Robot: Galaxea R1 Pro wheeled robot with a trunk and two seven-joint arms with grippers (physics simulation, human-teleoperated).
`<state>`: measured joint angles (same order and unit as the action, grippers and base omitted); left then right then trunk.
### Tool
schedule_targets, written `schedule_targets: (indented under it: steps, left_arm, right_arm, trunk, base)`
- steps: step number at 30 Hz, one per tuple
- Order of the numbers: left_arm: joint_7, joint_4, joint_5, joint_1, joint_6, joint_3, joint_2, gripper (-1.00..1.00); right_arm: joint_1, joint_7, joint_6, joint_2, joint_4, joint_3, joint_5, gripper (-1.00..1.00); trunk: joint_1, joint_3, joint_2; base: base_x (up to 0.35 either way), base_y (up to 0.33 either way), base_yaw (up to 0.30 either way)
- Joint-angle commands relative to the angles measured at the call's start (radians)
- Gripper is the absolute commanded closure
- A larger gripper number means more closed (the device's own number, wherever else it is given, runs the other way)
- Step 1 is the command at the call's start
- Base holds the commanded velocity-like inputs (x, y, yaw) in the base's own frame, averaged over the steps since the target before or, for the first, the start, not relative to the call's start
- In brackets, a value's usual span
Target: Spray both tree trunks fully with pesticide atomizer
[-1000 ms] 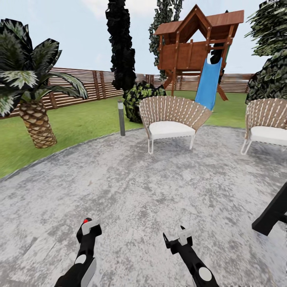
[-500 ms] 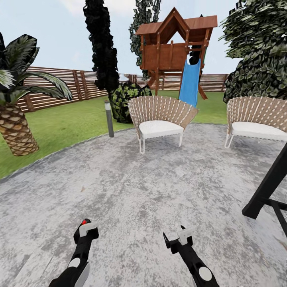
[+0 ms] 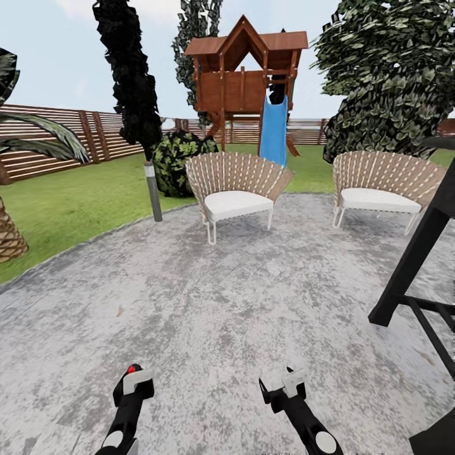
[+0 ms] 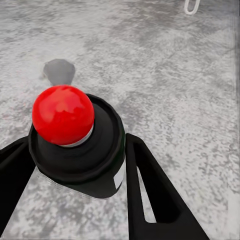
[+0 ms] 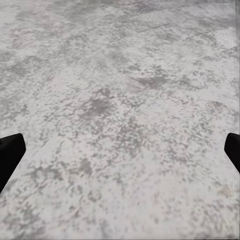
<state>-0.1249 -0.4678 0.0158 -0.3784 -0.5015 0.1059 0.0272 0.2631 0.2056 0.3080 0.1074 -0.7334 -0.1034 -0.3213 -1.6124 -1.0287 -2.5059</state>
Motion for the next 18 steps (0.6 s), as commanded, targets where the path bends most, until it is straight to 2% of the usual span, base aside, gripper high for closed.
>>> schedule_targets:
  steps: [1, 5, 9, 18]
  left_arm:
    - [0.000, 0.000, 0.001, 0.000, -0.003, 0.002, 0.001, 1.00]
    - [0.000, 0.000, -0.001, 0.001, -0.002, 0.000, 0.002, 1.00]
    - [-0.001, 0.007, -0.029, 0.001, -0.001, -0.005, 0.003, 1.00]
    - [-0.002, 0.014, -0.042, 0.001, 0.001, -0.006, 0.007, 1.00]
  right_arm:
    - [0.001, 0.006, 0.004, 0.002, 0.003, -0.008, -0.008, -1.00]
    - [0.001, -0.051, 0.004, -0.001, 0.010, -0.007, -0.010, -1.00]
    - [0.001, -0.099, 0.005, -0.002, 0.016, -0.007, -0.010, -1.00]
    - [-0.001, -0.110, 0.005, -0.003, 0.024, -0.007, -0.009, -1.00]
  trunk:
    - [0.000, 0.000, 0.000]
    - [0.000, 0.001, 0.000]
    - [0.000, 0.001, 0.000]
    - [0.004, 0.032, 0.001]
  base:
    - [0.000, 0.234, -0.264]
    - [0.000, 0.100, -0.224]
    - [0.000, 0.016, -0.055]
    - [0.000, 0.002, -0.006]
